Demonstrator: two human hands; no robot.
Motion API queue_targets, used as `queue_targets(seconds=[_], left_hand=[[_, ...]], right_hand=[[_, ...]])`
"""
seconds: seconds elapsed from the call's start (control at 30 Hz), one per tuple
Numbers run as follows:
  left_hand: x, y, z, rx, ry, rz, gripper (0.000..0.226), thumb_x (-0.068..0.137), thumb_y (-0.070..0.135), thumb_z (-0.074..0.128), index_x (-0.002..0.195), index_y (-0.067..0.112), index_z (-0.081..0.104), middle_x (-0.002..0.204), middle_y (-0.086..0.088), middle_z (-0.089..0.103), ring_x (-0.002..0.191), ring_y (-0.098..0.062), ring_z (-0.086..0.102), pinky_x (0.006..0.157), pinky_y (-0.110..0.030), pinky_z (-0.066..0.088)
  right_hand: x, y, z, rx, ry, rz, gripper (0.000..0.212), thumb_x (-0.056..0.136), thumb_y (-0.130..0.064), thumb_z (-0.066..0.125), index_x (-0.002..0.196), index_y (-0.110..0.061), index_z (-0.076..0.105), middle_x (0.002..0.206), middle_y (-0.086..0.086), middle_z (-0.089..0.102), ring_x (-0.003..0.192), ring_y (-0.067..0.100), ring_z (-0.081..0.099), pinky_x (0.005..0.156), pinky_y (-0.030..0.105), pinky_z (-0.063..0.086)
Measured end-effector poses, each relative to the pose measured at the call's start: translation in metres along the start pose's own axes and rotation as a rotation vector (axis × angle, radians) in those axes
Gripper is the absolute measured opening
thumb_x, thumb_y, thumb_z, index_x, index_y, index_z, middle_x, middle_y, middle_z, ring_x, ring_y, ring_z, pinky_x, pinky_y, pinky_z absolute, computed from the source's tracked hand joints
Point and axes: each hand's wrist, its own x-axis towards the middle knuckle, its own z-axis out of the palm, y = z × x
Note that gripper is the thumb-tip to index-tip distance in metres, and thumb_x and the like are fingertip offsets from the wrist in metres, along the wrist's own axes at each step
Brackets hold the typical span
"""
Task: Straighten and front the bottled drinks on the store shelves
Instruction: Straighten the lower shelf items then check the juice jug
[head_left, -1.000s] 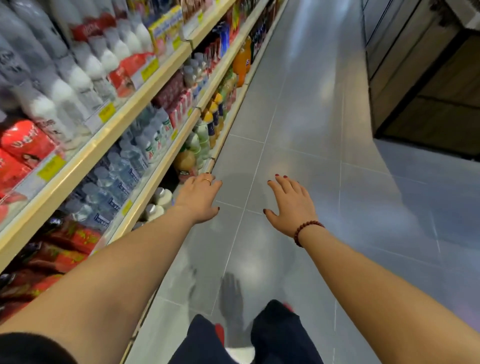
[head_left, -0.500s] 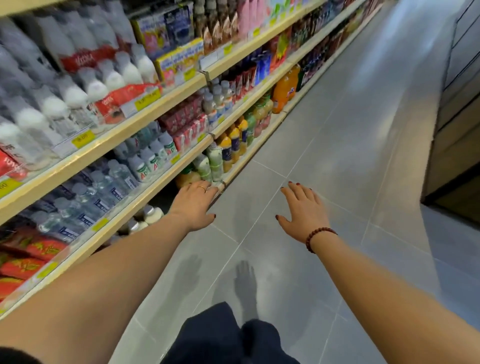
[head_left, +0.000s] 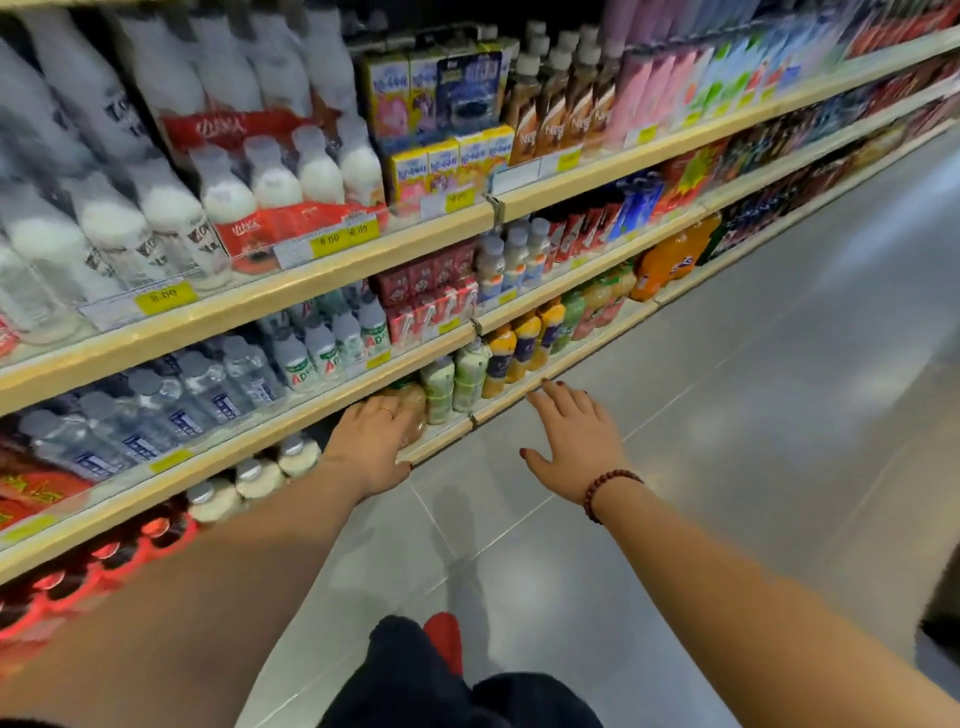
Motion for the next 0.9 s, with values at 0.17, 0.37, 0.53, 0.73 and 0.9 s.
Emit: queue_targets(seconds=[0.17, 0.37, 0.53, 0.73, 0.9], left_hand=[[0.024, -0.006, -0.006, -0.059, 0.011, -0.123, 0.069, 0.08, 0.05, 0.062, 0.137, 0.019, 0.041, 0.146, -0.007, 0.038, 0.133, -0.027, 0.035, 0.108, -0.038, 0.03], [0.046, 0.0, -0.005, -0.146, 0.023, -0.365, 0.069, 0.079, 0.048, 0.062, 0.139, 0.021, 0.04, 0.145, -0.004, 0.039, 0.132, -0.025, 0.036, 0.108, -0.036, 0.029], [0.059, 0.034, -0.005, -0.224, 0.017, -0.563, 0.073, 0.08, 0.049, 0.063, 0.142, 0.02, 0.039, 0.146, -0.005, 0.039, 0.135, -0.024, 0.034, 0.109, -0.037, 0.03], [0.064, 0.083, 0.0, -0.285, -0.033, -0.743, 0.075, 0.085, 0.053, 0.058, 0.147, 0.019, 0.031, 0.153, -0.006, 0.033, 0.14, -0.024, 0.03, 0.113, -0.039, 0.03], [0.063, 0.097, 0.006, -0.339, -0.054, -0.797, 0.075, 0.087, 0.051, 0.057, 0.148, 0.018, 0.027, 0.155, -0.008, 0.029, 0.143, -0.026, 0.025, 0.115, -0.038, 0.025]], right_hand=[[0.062, 0.016, -0.004, -0.024, -0.042, -0.122, 0.072, 0.089, -0.05, 0.055, 0.148, -0.02, 0.029, 0.157, 0.005, 0.027, 0.143, 0.025, 0.024, 0.116, 0.038, 0.018], [0.137, 0.033, -0.004, -0.027, -0.074, -0.346, 0.071, 0.089, -0.048, 0.056, 0.148, -0.021, 0.028, 0.158, 0.005, 0.025, 0.144, 0.025, 0.023, 0.116, 0.04, 0.018], [0.186, 0.06, -0.008, -0.006, -0.107, -0.514, 0.072, 0.088, -0.048, 0.057, 0.147, -0.018, 0.031, 0.156, 0.006, 0.029, 0.14, 0.026, 0.028, 0.113, 0.039, 0.025], [0.221, 0.082, -0.007, -0.049, -0.167, -0.675, 0.071, 0.088, -0.047, 0.059, 0.146, -0.017, 0.033, 0.155, 0.008, 0.03, 0.14, 0.028, 0.03, 0.114, 0.04, 0.026], [0.226, 0.069, 0.004, -0.088, -0.221, -0.799, 0.07, 0.086, -0.047, 0.059, 0.145, -0.018, 0.035, 0.152, 0.008, 0.035, 0.136, 0.029, 0.033, 0.112, 0.04, 0.028]])
